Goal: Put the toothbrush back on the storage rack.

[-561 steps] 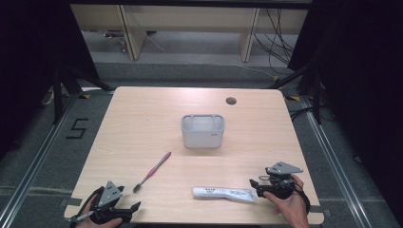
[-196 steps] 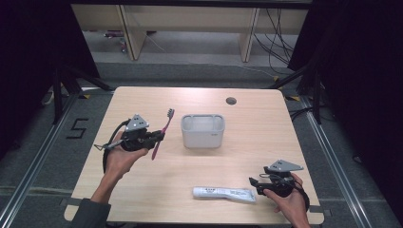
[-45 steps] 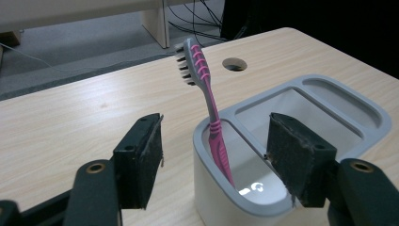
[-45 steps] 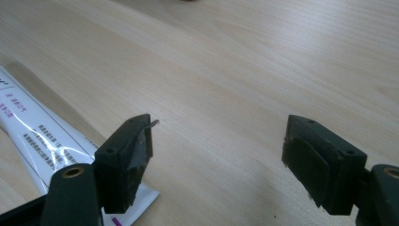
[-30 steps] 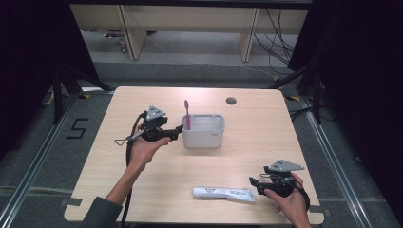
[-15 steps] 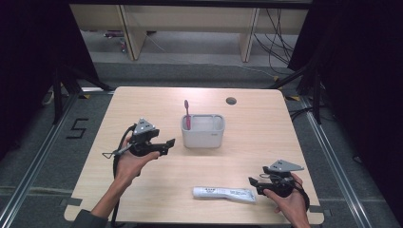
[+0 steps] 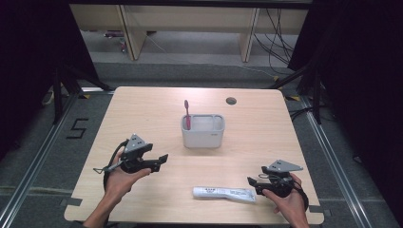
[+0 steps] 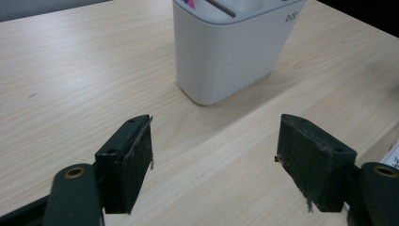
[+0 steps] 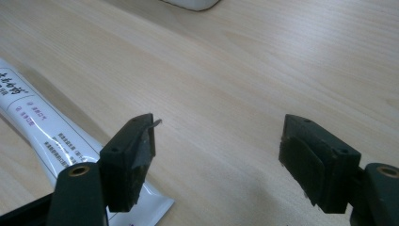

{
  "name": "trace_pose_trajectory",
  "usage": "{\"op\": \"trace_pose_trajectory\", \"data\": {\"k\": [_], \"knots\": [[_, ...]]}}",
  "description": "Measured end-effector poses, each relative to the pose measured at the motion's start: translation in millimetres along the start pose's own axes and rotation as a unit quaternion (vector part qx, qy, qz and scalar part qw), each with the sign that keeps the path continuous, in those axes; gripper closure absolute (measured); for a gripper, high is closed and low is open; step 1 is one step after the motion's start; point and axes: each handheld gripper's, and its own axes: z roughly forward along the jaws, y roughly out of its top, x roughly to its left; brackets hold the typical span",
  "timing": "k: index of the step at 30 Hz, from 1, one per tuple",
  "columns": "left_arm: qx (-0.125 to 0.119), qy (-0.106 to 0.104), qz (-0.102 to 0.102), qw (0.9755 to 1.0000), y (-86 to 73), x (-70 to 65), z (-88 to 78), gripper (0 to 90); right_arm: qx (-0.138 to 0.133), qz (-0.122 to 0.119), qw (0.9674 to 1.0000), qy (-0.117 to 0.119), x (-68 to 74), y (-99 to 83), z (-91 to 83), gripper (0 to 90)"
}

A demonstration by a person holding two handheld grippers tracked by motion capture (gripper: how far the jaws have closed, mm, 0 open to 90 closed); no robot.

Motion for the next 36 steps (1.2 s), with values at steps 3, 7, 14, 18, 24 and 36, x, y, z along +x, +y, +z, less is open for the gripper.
{"op": "trace_pose_trajectory", "data": {"k": [3,7,14,18,24,36], "knots": [[0.006,0.001,0.005,1.0000,-6.4,0.2,-2.1,26.7,-0.001,0.002,1.0000,0.006,0.9,0.5,-0.1,29.5],[0.003,-0.003,0.001,1.0000,-15.4,-1.0,-7.0,26.7,0.000,0.011,0.9998,0.017,3.7,1.5,-1.0,29.9],[0.005,-0.001,-0.006,1.0000,-30.2,-1.2,-17.4,26.6,-0.001,0.017,0.9998,0.009,7.4,1.9,-2.0,30.1],[0.003,0.004,-0.006,1.0000,-37.6,-1.7,-22.5,26.5,-0.009,-0.003,0.9999,0.005,6.1,2.6,-2.0,30.1],[0.014,0.008,0.001,0.9999,-48.3,-1.7,-27.9,26.2,-0.004,-0.006,0.9999,0.014,6.5,3.3,-2.3,30.1],[0.035,0.012,0.007,0.9993,-70.3,-5.6,-36.8,25.1,-0.009,-0.003,0.9999,0.012,6.6,1.0,-3.0,30.0]]}}
